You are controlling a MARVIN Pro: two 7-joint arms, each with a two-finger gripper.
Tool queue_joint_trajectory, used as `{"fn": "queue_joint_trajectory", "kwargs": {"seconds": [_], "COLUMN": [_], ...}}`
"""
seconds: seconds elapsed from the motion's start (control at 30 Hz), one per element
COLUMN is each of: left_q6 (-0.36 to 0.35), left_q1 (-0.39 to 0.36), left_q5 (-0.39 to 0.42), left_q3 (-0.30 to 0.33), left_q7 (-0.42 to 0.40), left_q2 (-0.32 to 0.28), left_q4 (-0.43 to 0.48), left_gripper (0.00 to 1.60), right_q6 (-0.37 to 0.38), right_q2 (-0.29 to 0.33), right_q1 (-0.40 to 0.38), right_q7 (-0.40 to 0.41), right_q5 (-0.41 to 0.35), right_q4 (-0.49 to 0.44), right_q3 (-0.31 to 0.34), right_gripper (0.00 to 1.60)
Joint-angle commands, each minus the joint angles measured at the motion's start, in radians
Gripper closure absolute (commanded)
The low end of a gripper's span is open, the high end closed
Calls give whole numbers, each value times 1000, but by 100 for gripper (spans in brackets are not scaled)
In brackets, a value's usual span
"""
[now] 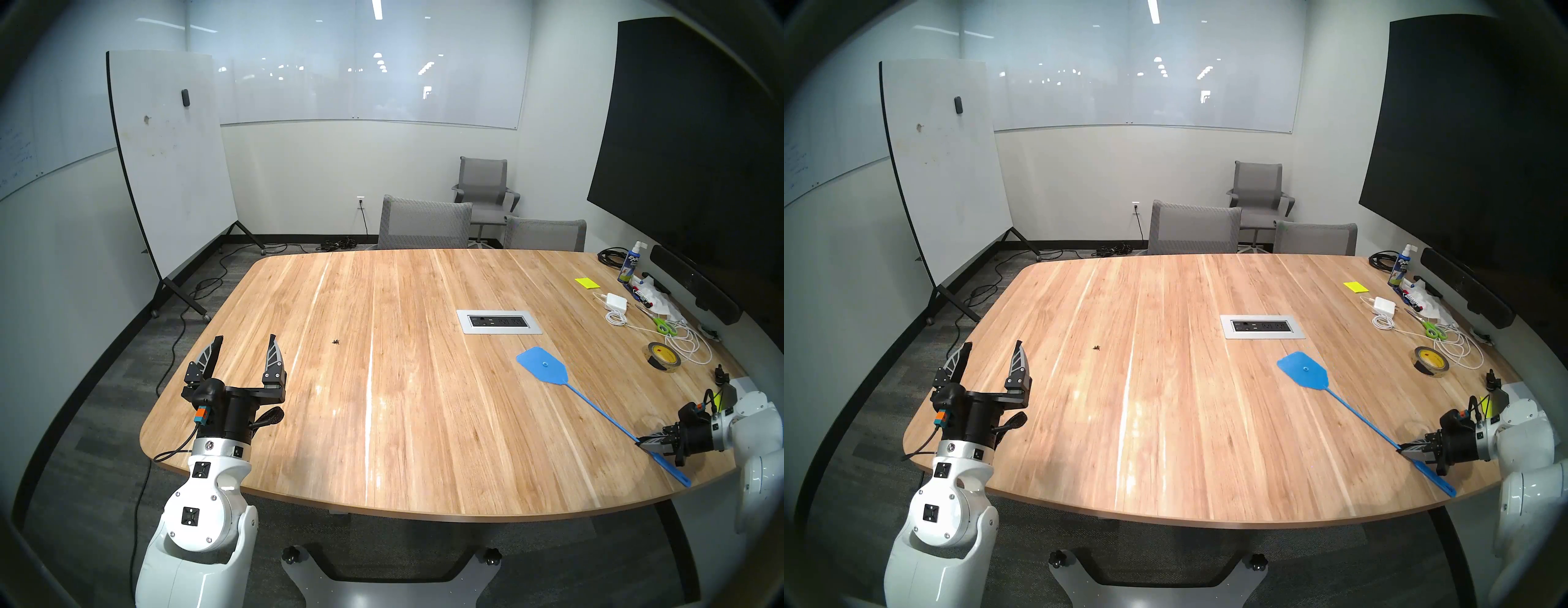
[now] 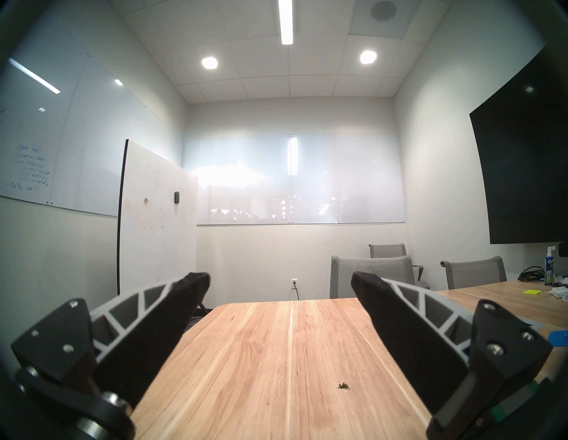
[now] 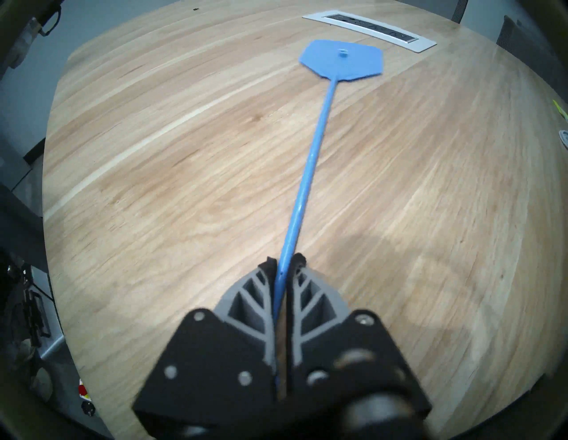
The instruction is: Swat a bug on table
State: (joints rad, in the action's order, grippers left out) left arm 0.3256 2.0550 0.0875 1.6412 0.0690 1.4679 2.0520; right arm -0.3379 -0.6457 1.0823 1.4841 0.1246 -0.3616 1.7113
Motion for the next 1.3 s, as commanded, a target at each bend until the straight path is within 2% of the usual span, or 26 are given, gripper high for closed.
{"fn": "queue_joint_trajectory", "kwargs": {"seconds": [0.0,0.9,1.27], "left_q6": [6,6,6], "left_q1": [0,-1,-1], "left_q5": [-1,-1,-1], "left_q3": [-1,-1,-1], "left_q7": [-1,-1,-1], "left_q2": [0,0,0], "left_q4": [18,16,17], "left_gripper": [0,0,0], "right_q6": [1,20,18], "right_q2": [18,114,126], "right_q1": [82,205,229], "right_q7": [-1,-1,-1], "right_q5": [2,-87,-127], "right_q4": [22,88,93], "right_q3": [-4,39,52], "right_gripper": [160,160,160]}}
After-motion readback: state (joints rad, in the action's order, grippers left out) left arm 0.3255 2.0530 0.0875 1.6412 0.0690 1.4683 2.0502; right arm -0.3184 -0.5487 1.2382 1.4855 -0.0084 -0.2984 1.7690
